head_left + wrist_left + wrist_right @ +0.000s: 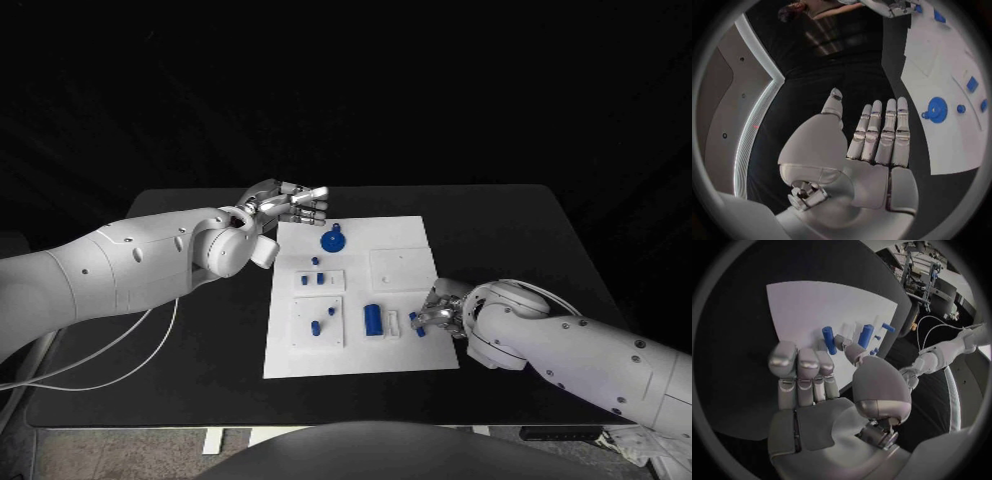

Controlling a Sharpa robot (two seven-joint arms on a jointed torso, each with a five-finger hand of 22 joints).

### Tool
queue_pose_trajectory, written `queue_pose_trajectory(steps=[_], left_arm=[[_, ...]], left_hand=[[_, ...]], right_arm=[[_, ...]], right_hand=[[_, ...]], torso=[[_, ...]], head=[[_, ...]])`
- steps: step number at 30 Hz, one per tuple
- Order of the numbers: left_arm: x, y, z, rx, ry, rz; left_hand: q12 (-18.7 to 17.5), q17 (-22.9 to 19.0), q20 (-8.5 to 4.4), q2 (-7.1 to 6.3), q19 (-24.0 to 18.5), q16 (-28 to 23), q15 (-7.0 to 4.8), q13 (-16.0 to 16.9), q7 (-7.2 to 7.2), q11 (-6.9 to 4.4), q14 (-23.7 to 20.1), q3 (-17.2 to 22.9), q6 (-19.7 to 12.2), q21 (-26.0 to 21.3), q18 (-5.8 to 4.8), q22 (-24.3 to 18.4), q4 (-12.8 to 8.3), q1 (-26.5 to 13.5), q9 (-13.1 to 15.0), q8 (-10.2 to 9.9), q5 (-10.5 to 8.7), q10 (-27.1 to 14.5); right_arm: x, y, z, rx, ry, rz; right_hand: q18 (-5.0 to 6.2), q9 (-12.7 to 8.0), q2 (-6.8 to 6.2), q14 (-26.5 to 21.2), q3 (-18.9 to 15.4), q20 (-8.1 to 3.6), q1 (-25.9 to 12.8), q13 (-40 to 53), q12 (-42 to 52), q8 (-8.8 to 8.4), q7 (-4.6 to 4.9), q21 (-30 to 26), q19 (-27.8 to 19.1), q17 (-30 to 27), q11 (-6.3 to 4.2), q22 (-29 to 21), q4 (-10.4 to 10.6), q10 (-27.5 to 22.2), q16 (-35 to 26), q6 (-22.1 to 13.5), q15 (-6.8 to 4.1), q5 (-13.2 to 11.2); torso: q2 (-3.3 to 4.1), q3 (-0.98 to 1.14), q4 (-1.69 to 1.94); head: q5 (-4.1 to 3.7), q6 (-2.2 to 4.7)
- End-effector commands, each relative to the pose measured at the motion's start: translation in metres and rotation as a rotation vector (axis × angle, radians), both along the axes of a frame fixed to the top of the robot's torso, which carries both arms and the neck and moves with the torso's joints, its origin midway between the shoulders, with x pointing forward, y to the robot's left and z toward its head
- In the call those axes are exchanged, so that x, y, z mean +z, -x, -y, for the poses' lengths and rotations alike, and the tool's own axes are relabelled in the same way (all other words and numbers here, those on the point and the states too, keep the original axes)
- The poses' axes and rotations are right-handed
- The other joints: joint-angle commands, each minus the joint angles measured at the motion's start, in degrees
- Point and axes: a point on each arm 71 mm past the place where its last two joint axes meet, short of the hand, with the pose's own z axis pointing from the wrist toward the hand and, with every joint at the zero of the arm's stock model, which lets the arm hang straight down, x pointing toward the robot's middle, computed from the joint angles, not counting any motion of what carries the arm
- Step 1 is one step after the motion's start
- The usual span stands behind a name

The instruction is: Assemble the parts on the task board

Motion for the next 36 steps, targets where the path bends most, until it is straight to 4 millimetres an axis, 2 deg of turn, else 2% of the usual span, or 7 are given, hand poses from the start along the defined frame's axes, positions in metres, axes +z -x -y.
queue_pose_trajectory(steps=[1,3,8,20,27,36], left_arm=[[0.001,0.001,0.003,-0.018,0.012,0.001],[0.001,0.001,0.003,-0.018,0.012,0.001],[0.001,0.001,0.004,-0.020,0.012,0.000],[0.001,0.001,0.005,-0.023,0.012,-0.001],[0.001,0.001,0.005,-0.022,0.011,-0.002],[0.001,0.001,0.005,-0.022,0.011,-0.002]], left_hand=[[-0.1,0.0,-0.06,-0.12,-0.3,-0.2,0.05,0.0,0.34,0.12,-0.2,0.1,-0.3,0.0,-0.21,-0.1,0.1,-0.5,0.1,-0.1,-0.13,-0.1],[-0.1,0.0,-0.05,-0.18,-0.3,-0.2,0.05,0.0,0.35,0.14,-0.2,0.3,-0.3,0.0,-0.22,-0.1,0.2,-0.4,0.1,-0.1,-0.10,-0.1],[-0.1,0.0,-0.05,-0.18,-0.3,-0.2,0.05,0.0,0.35,0.14,-0.2,0.3,-0.3,0.0,-0.22,-0.1,0.2,-0.4,0.1,-0.1,-0.10,-0.1],[-0.1,0.0,-0.05,-0.22,-0.3,-0.2,0.04,0.0,0.49,0.28,-0.1,0.3,-0.7,0.1,-0.21,-0.1,0.5,-0.7,0.1,-0.1,-0.19,-0.5],[-0.1,0.0,-0.05,-0.22,-0.3,-0.2,0.04,0.0,0.49,0.28,-0.1,0.3,-0.7,0.1,-0.21,-0.1,0.5,-0.7,0.1,-0.1,-0.19,-0.5],[-0.1,0.0,-0.04,-0.27,-0.3,-0.2,0.06,0.0,0.47,0.29,-0.2,0.4,-0.7,0.1,-0.21,-0.1,0.7,-0.6,0.1,-0.1,-0.18,-0.5]], right_arm=[[-0.003,0.006,-0.006,-0.021,-0.054,-0.025],[-0.002,0.006,-0.010,-0.017,-0.064,-0.025],[0.000,0.007,-0.017,-0.012,-0.082,-0.023],[0.000,0.007,-0.029,0.019,-0.085,-0.023],[-0.002,0.006,-0.031,0.023,-0.076,-0.024],[-0.004,0.005,-0.034,0.029,-0.067,-0.035]], right_hand=[[0.31,-10.8,-0.28,0.2,-0.9,-0.29,0.6,0.0,-0.1,-0.24,-0.09,-0.3,2.1,-0.1,-0.23,6.1,0.0,-0.1,-0.4,0.3,-0.24,-0.5],[0.31,-10.8,-0.29,0.2,-1.7,-0.30,0.5,-0.1,-0.1,-0.23,-0.19,-0.4,2.1,-0.1,-0.26,6.1,0.2,-0.1,-0.4,0.4,-0.24,-1.2],[0.27,-10.8,-0.08,0.2,-2.7,-0.35,0.8,-0.1,-0.2,-0.24,-0.26,-0.6,2.2,-0.2,-0.30,6.1,0.4,-0.1,-0.5,0.6,-0.29,-1.4],[0.24,-10.8,0.21,0.1,-3.1,-0.41,0.9,-0.2,-0.3,-0.23,-0.40,-0.8,2.1,-0.3,-0.42,6.1,0.6,-0.2,-0.6,1.0,-0.36,-1.2],[0.22,-10.8,0.22,0.1,-3.3,-0.44,0.8,-0.3,-0.6,-0.21,-0.47,-1.0,2.1,-0.4,-0.45,6.0,0.5,-0.2,-0.8,1.2,-0.38,-1.1],[0.18,-10.8,0.26,0.2,-5.3,-0.47,0.5,-0.5,-0.8,-0.23,-0.62,-1.3,2.2,-0.5,-0.46,6.0,1.5,-0.2,-1.0,1.2,-0.40,-3.0]], torso=[[0.05,-0.01,0.04],[0.03,0.01,0.02],[0.03,-0.01,0.04],[0.06,0.03,0.05],[0.01,-0.02,0.06],[0.03,0.01,0.07]], head=[[-0.01,-0.01],[-0.06,-0.01],[-0.11,0.02],[-0.02,0.03],[0.09,-0.06],[0.21,-0.02]])
